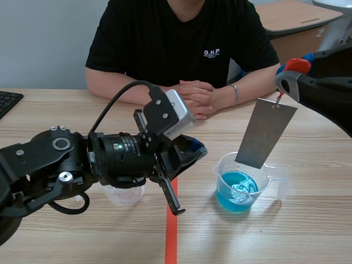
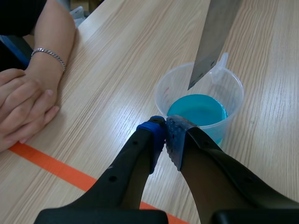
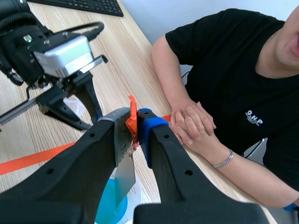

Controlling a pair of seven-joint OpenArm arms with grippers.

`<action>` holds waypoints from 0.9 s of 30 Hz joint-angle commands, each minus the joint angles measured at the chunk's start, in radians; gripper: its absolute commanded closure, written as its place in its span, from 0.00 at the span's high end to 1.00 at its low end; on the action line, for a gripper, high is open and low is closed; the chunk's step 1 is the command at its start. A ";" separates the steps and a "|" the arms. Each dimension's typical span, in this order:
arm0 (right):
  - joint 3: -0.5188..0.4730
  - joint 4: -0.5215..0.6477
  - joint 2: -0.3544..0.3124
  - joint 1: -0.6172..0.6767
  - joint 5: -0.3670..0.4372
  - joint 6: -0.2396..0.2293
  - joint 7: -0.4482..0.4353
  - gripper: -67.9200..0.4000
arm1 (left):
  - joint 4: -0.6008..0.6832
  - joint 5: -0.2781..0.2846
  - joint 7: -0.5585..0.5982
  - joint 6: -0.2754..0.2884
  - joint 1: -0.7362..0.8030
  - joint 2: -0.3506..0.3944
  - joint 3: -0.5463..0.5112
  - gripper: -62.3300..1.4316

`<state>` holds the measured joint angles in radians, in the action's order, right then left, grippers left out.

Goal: Do the redox reaction experiment.
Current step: 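Point at the plate with the left hand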

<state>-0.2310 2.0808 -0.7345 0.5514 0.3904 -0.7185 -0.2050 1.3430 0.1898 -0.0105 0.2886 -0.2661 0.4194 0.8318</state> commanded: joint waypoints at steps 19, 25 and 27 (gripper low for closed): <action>-0.001 0.022 -0.008 -0.014 0.014 0.008 -0.019 0.03 | -0.118 -0.031 0.026 -0.018 -0.065 -0.126 0.056 0.10; -0.001 0.022 -0.008 -0.014 0.014 0.008 -0.019 0.03 | -0.127 -0.031 0.044 -0.037 -0.067 -0.126 0.056 0.10; -0.001 0.022 -0.008 -0.014 0.014 0.008 -0.019 0.03 | -0.127 -0.031 0.043 -0.037 -0.067 -0.126 0.056 0.10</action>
<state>-0.2310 2.0808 -0.7345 0.5514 0.3904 -0.7185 -0.2050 1.1973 0.1535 0.0193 0.2546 -0.3187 0.3000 0.8940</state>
